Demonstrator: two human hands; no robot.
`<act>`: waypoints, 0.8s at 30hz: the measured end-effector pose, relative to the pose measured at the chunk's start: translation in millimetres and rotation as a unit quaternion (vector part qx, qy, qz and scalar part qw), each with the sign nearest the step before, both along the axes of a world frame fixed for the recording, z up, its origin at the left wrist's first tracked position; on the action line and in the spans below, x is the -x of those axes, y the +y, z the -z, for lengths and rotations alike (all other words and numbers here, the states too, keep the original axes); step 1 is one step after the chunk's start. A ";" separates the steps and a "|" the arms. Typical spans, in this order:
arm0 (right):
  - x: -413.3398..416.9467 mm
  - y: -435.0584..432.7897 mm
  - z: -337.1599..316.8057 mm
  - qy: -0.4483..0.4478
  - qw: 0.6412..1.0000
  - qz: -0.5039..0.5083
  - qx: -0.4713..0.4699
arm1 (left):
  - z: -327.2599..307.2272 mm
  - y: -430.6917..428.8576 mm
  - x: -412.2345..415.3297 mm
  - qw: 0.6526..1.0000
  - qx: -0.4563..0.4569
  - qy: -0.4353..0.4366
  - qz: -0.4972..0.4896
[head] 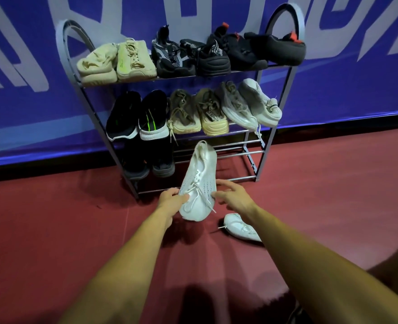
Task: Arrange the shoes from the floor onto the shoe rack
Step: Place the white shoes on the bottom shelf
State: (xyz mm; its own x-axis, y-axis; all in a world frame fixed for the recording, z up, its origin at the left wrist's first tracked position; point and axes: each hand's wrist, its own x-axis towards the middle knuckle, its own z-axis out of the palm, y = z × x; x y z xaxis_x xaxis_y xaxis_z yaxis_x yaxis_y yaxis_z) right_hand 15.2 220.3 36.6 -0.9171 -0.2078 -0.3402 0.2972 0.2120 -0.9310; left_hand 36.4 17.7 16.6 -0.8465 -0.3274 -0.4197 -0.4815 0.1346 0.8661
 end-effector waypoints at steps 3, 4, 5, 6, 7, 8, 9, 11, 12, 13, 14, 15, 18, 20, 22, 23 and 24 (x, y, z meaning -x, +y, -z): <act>2.1 -6.6 6.8 -0.025 0.999 -0.027 0.002 | 1.4 2.0 6.0 0.999 -0.016 0.001 -0.035; 5.2 -9.5 10.1 -0.023 0.999 -0.030 0.005 | 2.1 2.4 8.3 0.999 -0.024 -0.003 -0.045; 8.4 -12.9 11.0 -0.019 0.999 -0.028 0.010 | 1.3 2.3 10.0 0.998 -0.034 -0.007 -0.051; 11.9 -15.4 11.4 -0.009 1.000 -0.024 0.014 | 0.9 1.0 11.6 0.997 -0.050 -0.012 -0.052; 14.9 -17.8 10.3 0.000 1.000 -0.017 0.018 | 0.1 -0.4 12.8 0.996 -0.071 -0.020 -0.049; 18.0 -19.4 9.9 0.010 1.000 -0.010 0.020 | -1.3 -1.9 14.0 0.994 -0.093 -0.028 -0.043; 20.8 -21.3 9.5 0.015 1.000 -0.002 0.021 | -2.9 -3.2 14.9 0.993 -0.109 -0.034 -0.033; 26.6 -25.6 11.0 0.015 1.000 0.005 0.022 | -7.4 -5.5 15.5 0.992 -0.116 -0.049 0.006; 29.0 -28.3 12.5 0.014 1.000 0.003 0.021 | -9.9 -6.7 15.9 0.991 -0.111 -0.062 0.030; 31.8 -31.3 14.7 0.009 1.000 0.002 0.022 | -11.9 -8.5 17.1 0.990 -0.110 -0.074 0.047; 35.2 -34.0 17.8 0.003 1.000 0.003 0.024 | -12.7 -11.0 19.7 0.988 -0.117 -0.085 0.057; 38.8 -36.5 19.9 -0.003 1.000 0.006 0.029 | -14.0 -13.3 22.4 0.986 -0.128 -0.089 0.064; 51.0 -40.9 25.2 -0.009 0.999 0.014 0.041 | -14.9 -21.0 34.1 0.982 -0.148 -0.082 0.080; 58.2 -43.3 27.1 -0.013 0.998 0.018 0.057 | -11.3 -22.5 43.6 0.985 -0.147 -0.060 0.067; 64.7 -47.2 26.4 -0.020 0.996 0.012 0.085 | -3.3 -21.5 53.2 0.990 -0.136 -0.027 0.027; 69.0 -49.7 25.7 -0.021 0.995 0.008 0.098 | -0.6 -20.3 57.1 0.992 -0.128 -0.009 0.009; 74.4 -52.1 25.8 -0.018 0.994 0.005 0.107 | 2.7 -18.8 61.6 0.993 -0.120 0.004 -0.005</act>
